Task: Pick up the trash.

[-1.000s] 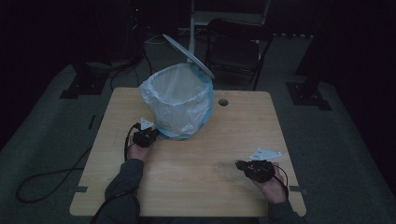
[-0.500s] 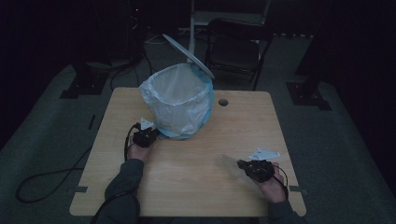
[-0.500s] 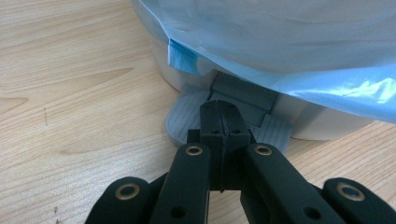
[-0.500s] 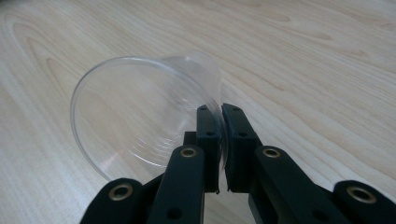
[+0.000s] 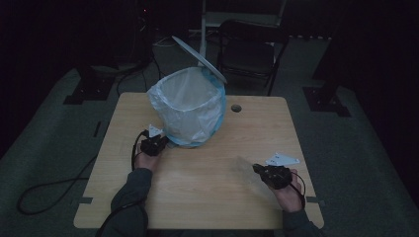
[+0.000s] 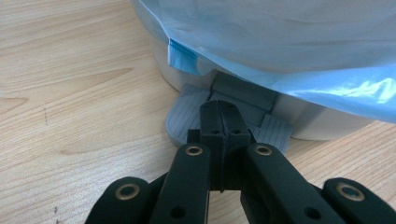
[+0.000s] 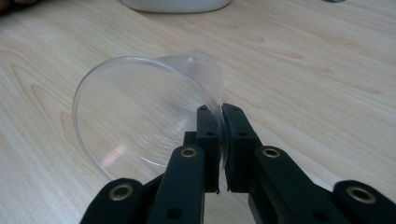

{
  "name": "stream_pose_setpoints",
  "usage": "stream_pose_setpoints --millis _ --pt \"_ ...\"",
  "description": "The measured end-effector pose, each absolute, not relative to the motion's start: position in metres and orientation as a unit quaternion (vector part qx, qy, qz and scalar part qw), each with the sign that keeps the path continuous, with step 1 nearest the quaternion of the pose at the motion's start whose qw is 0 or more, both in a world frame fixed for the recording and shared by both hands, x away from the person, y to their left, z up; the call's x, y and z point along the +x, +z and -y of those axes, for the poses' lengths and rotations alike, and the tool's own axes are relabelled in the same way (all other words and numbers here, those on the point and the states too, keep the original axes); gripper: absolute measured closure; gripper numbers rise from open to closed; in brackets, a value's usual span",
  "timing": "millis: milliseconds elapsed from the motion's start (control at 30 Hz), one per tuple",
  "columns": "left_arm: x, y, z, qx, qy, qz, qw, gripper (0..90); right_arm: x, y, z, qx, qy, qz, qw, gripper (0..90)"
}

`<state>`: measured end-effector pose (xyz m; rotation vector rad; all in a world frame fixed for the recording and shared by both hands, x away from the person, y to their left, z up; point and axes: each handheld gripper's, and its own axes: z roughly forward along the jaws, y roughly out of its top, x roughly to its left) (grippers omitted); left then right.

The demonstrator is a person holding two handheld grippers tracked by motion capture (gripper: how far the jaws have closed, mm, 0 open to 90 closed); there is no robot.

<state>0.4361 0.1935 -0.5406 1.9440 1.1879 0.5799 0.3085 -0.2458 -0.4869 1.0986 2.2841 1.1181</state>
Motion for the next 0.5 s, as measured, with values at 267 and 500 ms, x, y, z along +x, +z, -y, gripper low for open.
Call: stream_pose_setpoints --millis 267,500 --pt "0.436 -0.541 -0.194 0.763 0.227 -0.467 0.385 90.0 0.313 -0.476 0.246 0.392 0.407 -0.801 0.198 86.1" --pt "0.436 -0.541 -0.193 0.763 0.228 -0.466 0.385 90.0 0.315 -0.47 0.246 0.393 0.416 -0.795 0.201 86.1"
